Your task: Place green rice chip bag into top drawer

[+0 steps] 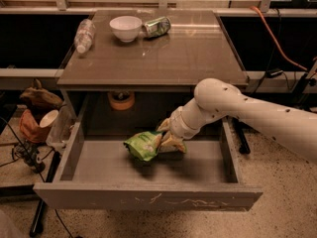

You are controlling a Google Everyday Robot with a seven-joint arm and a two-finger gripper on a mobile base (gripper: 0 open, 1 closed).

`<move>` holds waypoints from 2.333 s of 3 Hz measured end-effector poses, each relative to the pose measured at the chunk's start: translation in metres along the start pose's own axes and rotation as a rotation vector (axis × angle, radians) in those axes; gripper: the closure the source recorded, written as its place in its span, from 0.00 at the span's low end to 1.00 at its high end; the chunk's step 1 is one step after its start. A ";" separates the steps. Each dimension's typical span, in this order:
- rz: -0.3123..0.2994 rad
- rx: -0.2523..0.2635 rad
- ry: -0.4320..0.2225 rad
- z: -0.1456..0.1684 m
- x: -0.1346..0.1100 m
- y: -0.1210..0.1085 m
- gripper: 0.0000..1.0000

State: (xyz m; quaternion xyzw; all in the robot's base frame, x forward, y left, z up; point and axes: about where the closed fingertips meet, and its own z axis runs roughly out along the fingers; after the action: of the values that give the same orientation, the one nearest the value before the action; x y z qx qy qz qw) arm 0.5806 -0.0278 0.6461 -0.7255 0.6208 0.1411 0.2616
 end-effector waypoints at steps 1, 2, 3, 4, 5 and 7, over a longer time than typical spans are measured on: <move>0.000 0.000 0.000 0.000 0.000 0.000 0.35; 0.000 0.000 0.000 0.000 0.000 0.000 0.13; 0.000 0.000 0.000 0.000 0.000 0.000 0.00; 0.000 0.000 0.000 0.000 0.000 0.000 0.00; 0.027 0.027 0.002 -0.019 0.005 0.002 0.00; 0.173 0.211 0.190 -0.159 0.025 0.049 0.00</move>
Offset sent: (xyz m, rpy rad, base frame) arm 0.0000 0.0000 0.0000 0.0000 0.0000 0.0000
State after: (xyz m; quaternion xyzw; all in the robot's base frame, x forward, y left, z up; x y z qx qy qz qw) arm 0.5187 -0.1410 0.7534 -0.6478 0.7143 0.0280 0.2634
